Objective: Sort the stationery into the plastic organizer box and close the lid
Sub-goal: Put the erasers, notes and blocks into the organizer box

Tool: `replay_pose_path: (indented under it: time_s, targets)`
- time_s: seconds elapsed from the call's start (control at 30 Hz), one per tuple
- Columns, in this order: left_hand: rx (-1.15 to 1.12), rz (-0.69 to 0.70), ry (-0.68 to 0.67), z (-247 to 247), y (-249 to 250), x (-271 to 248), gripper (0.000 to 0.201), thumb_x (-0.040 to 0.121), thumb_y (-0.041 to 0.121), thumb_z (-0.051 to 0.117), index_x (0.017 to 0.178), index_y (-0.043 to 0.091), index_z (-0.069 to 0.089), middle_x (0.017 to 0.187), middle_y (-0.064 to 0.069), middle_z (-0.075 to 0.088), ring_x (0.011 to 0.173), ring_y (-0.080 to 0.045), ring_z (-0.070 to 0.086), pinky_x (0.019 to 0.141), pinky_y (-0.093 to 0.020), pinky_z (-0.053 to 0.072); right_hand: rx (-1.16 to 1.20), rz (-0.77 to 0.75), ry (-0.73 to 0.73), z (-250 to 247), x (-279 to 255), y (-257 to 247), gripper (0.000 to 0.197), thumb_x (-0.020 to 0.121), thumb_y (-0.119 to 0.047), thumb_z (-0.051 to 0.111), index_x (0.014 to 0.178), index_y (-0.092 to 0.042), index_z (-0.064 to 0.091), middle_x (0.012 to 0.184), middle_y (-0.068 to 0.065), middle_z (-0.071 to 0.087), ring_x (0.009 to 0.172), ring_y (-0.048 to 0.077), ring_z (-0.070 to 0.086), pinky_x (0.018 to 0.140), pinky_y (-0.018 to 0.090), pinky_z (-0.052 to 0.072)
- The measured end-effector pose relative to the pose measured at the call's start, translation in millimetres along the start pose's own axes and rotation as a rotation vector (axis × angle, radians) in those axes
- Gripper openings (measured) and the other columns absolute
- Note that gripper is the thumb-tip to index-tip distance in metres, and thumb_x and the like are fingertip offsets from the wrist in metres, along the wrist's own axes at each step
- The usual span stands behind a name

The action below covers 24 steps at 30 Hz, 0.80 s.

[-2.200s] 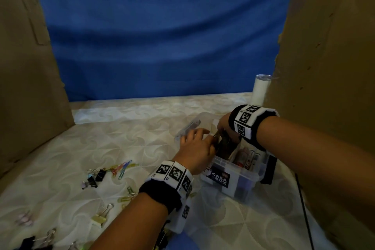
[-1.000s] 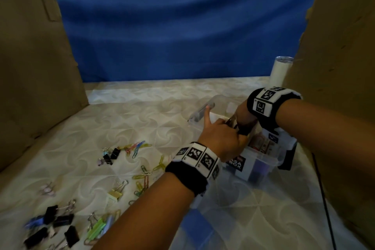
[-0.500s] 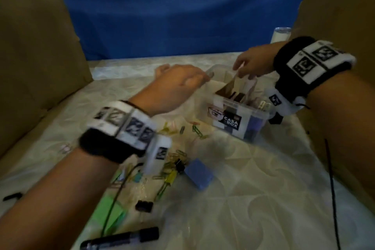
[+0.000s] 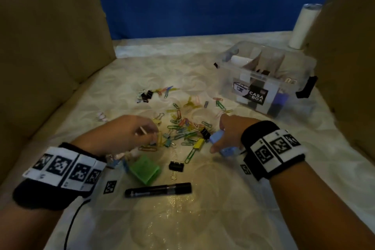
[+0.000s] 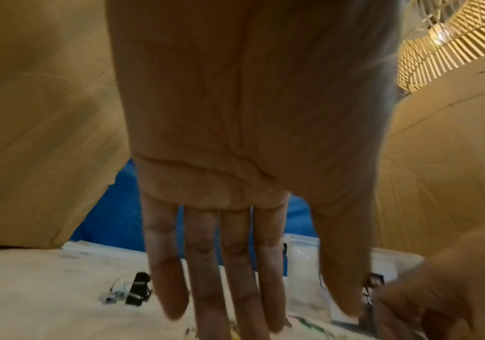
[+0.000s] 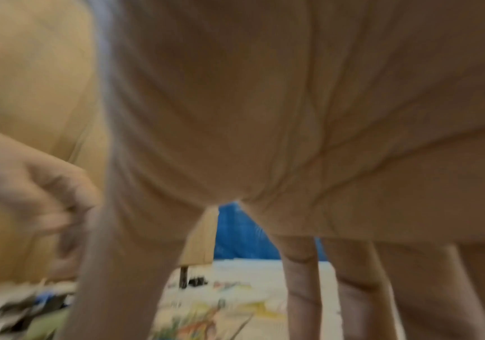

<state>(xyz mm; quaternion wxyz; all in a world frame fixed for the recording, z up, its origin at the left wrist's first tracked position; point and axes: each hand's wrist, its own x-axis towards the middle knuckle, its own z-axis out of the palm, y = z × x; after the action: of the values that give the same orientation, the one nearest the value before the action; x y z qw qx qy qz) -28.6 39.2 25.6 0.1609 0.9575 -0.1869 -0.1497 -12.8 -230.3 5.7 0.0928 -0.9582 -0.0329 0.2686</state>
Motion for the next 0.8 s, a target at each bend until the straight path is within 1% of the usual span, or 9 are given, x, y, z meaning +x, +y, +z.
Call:
replay_pose_path:
  time_s: [0.07, 0.17, 0.23, 0.33, 0.43, 0.5, 0.63, 0.7, 0.8]
  targets:
    - [0.024, 0.01, -0.115, 10, -5, -4, 0.028, 0.084, 0.042, 0.066, 0.109, 0.028, 0.065, 0.105, 0.015, 0.063, 0.091, 0.001, 0.061, 0.074, -0.012, 0.048, -0.015, 0.033, -0.018, 5, 4, -5, 0.077, 0.068, -0.049, 0.077, 0.125, -0.014, 0.039, 0.097, 0.001, 0.052, 0.072, 0.018, 0.052, 0.056, 0.028, 0.043]
    - [0.047, 0.021, -0.201, 18, -15, -9, 0.047, 0.071, 0.047, 0.078, 0.113, 0.035, 0.06, 0.109, 0.021, 0.056, 0.098, 0.003, 0.057, 0.08, -0.017, 0.049, -0.076, 0.029, -0.023, 10, 8, -6, 0.072, 0.07, -0.042, 0.073, 0.127, -0.014, 0.04, 0.096, 0.001, 0.05, 0.084, 0.021, 0.052, 0.069, 0.031, 0.043]
    - [0.105, 0.049, -0.244, 21, -20, -13, 0.059, 0.065, 0.048, 0.081, 0.118, 0.039, 0.056, 0.111, 0.022, 0.051, 0.103, 0.002, 0.054, 0.084, -0.02, 0.048, -0.067, 0.045, 0.007, 12, 8, -5, 0.064, 0.072, -0.036, 0.071, 0.125, -0.015, 0.041, 0.092, 0.0, 0.049, 0.084, 0.022, 0.052, 0.068, 0.029, 0.041]
    - [0.216, 0.073, -0.276, 27, -24, -14, 0.063, 0.066, 0.046, 0.08, 0.122, 0.041, 0.052, 0.116, 0.018, 0.046, 0.107, -0.005, 0.05, 0.089, -0.029, 0.049, 0.094, 0.091, 0.031, 14, 6, -2, 0.061, 0.076, -0.032, 0.07, 0.124, -0.013, 0.039, 0.102, 0.005, 0.055, 0.089, 0.025, 0.059, 0.069, 0.033, 0.046]
    - [0.26, 0.09, -0.297, 33, -26, -11, 0.058, 0.07, 0.045, 0.076, 0.123, 0.043, 0.05, 0.12, 0.016, 0.045, 0.109, -0.009, 0.048, 0.092, -0.033, 0.048, 0.278, 0.018, 0.053, 17, 3, -1, 0.034, 0.083, -0.02, 0.065, 0.104, -0.01, 0.041, 0.113, 0.014, 0.051, 0.096, 0.034, 0.063, 0.077, 0.041, 0.051]
    - [0.256, 0.101, -0.306, 35, -26, -7, 0.056, 0.071, 0.046, 0.075, 0.121, 0.041, 0.05, 0.119, 0.016, 0.045, 0.107, -0.009, 0.047, 0.091, -0.031, 0.047, 0.425, 0.027, 0.086, 21, 2, -1, 0.039, 0.081, -0.013, 0.066, 0.108, -0.01, 0.038, 0.107, 0.015, 0.053, 0.079, 0.029, 0.065, 0.073, 0.041, 0.053]
    - [0.219, 0.117, -0.248, 27, -26, 2, 0.053, 0.069, 0.052, 0.073, 0.113, 0.039, 0.047, 0.107, 0.019, 0.042, 0.096, -0.007, 0.049, 0.081, -0.027, 0.046, 0.627, 0.039, 0.086, 26, 1, 3, 0.048, 0.083, -0.01, 0.066, 0.117, -0.011, 0.033, 0.078, 0.013, 0.061, 0.056, 0.021, 0.061, 0.054, 0.033, 0.054]
    - [0.146, 0.103, -0.151, 17, -26, 8, 0.051, 0.069, 0.05, 0.075, 0.108, 0.038, 0.045, 0.104, 0.019, 0.044, 0.089, -0.007, 0.052, 0.074, -0.026, 0.047, 0.629, -0.01, 0.128, 24, -4, 3, 0.045, 0.086, -0.013, 0.064, 0.118, -0.016, 0.032, 0.078, 0.012, 0.061, 0.054, 0.019, 0.059, 0.044, 0.026, 0.049]
    - [0.024, 0.083, -0.015, 5, -22, 19, 0.052, 0.072, 0.043, 0.075, 0.105, 0.033, 0.037, 0.096, 0.012, 0.053, 0.08, -0.007, 0.055, 0.065, -0.028, 0.047, 0.728, -0.108, 0.324, 2, -10, 6, 0.037, 0.092, -0.014, 0.057, 0.119, -0.023, 0.033, 0.087, 0.009, 0.057, 0.058, 0.018, 0.056, 0.043, 0.026, 0.046]
